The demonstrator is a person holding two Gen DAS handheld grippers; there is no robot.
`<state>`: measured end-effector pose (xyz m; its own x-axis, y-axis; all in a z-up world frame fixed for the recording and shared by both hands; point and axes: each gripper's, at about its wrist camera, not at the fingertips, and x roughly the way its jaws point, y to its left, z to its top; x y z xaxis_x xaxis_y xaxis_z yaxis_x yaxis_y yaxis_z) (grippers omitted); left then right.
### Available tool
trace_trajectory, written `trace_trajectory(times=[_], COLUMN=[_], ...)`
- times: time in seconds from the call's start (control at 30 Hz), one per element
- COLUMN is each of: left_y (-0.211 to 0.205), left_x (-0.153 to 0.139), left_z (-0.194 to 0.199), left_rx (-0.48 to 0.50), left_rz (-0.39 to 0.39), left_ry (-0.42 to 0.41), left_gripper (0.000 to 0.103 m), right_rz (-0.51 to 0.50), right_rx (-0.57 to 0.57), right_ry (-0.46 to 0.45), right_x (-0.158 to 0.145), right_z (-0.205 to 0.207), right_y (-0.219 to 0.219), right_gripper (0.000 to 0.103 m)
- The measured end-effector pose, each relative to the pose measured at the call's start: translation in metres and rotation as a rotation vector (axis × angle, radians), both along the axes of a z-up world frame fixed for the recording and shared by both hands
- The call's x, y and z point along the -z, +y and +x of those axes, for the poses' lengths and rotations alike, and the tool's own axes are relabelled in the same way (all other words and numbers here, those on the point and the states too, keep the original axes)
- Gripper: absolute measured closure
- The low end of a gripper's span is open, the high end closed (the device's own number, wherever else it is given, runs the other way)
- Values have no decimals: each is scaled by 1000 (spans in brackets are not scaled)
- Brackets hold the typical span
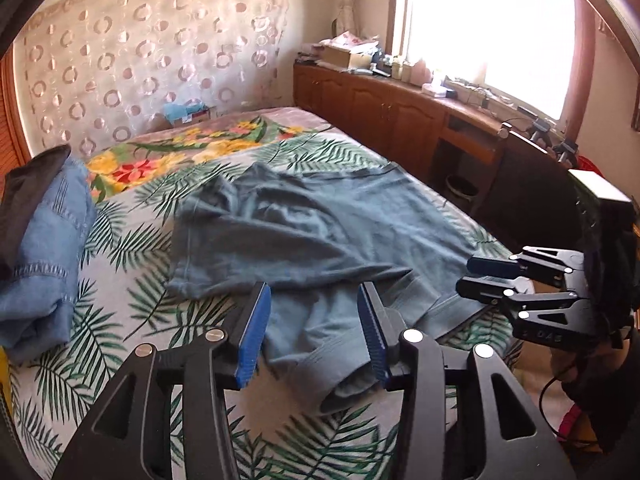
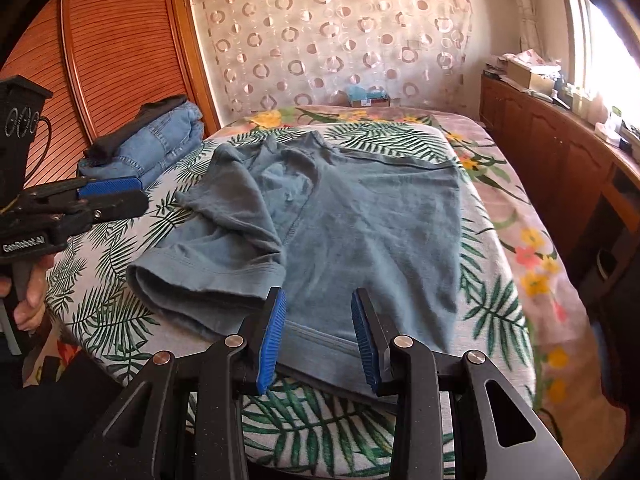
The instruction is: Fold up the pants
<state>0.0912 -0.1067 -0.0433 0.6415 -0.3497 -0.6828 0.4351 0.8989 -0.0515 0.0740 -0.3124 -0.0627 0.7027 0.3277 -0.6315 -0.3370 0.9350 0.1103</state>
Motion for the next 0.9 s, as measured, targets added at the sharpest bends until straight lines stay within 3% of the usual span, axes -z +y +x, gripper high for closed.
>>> trace_trajectory(times=[0.07,0.1,0.17,0.57,0.67,0.9], left_y=[3,4,7,19,23,27], left_x=[7,10,13,31,31,26], left_z=[1,0,-2,-3,-5,-4], left_rx=[-2,-5,-6,-35,-39,-48], left_rz=[11,12,1,14,2,-4], left_ry=[7,7,8,43,41,27], left_gripper=[52,32,23,23,23,23], right_rz=[-1,-2,-6,-32,-12,27], right_rx=[-12,-18,-29,-51,-76,-76], right_ry=[8,11,19,13,0,-50], right_x=[3,4,7,11,9,-3], right_z=[4,5,9,23,23,10], right_y=[5,8,13,28,31,17], right_gripper=[68,68,68,68,95,101])
